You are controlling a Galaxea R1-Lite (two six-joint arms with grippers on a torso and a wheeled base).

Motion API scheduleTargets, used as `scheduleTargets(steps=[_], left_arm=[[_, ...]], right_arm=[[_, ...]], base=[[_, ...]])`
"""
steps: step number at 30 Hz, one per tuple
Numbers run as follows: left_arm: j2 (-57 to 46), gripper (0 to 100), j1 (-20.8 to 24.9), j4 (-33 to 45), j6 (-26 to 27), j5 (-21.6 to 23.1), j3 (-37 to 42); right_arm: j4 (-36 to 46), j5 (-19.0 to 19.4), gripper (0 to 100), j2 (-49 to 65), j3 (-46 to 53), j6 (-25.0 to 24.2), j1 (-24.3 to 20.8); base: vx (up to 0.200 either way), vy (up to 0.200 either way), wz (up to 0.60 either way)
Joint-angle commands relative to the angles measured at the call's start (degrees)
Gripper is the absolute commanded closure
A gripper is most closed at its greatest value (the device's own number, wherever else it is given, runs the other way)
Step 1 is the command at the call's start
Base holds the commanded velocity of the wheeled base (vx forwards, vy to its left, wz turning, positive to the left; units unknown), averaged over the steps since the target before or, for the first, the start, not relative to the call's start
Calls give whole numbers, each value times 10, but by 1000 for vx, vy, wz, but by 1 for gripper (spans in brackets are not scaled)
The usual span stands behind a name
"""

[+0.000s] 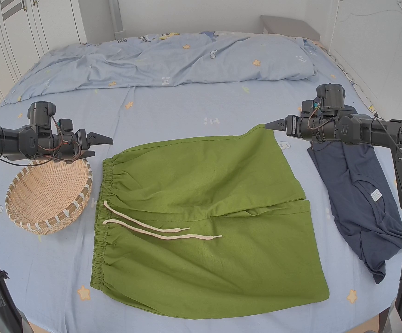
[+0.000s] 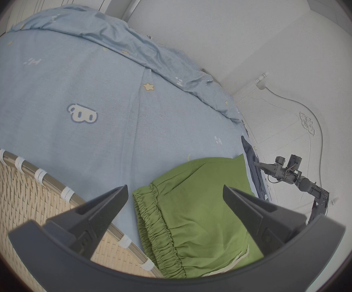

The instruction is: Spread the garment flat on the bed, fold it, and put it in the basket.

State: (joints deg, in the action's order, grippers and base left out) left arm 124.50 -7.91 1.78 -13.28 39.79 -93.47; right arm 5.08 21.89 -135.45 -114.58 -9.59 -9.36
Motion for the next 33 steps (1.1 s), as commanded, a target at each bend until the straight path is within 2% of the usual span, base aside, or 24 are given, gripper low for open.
scheduleTargets(steps=[1,4,12,18,21,22,24,25,26,27,28,30,33], left_arm=[[-19,0,-1,0,1,-4,14],[-55,0,-1,0,2,-4,35],[-73,0,-19,-1,4,-3,47],[-120,0,6,2,-3,5,94],[-146,0,47,1,2,2,158],[-146,0,48,0,2,2,160],[-158,0,80,-6,4,-4,211],[-158,0,84,-9,4,-5,219],[-159,0,94,-23,4,-8,246],[-159,0,95,-25,4,-9,248],[-156,0,107,-53,4,-23,275],[-151,0,120,-89,4,-55,295],[-141,0,130,-125,2,-101,311]], right_arm=[[5,0,0,7,0,-2,1],[5,2,0,24,0,-2,4],[-2,2,0,58,38,-1,11],[-8,3,0,103,106,-1,24],[-27,5,0,159,208,-2,26],[-29,5,0,162,213,-2,26],[-57,5,0,213,315,-13,26],[-62,5,0,220,332,-15,26],[-86,6,0,247,390,-19,27],[-89,6,0,250,396,-19,27],[-128,7,0,281,466,-23,27],[-187,15,0,309,541,-26,32],[-262,32,0,324,605,-41,32]], base=[[0,0,0],[0,0,0],[0,0,0],[0,0,0],[0,0,0],[0,0,0],[0,0,0],[0,0,0],[0,0,0],[0,0,0],[0,0,0],[0,0,0],[0,0,0]])
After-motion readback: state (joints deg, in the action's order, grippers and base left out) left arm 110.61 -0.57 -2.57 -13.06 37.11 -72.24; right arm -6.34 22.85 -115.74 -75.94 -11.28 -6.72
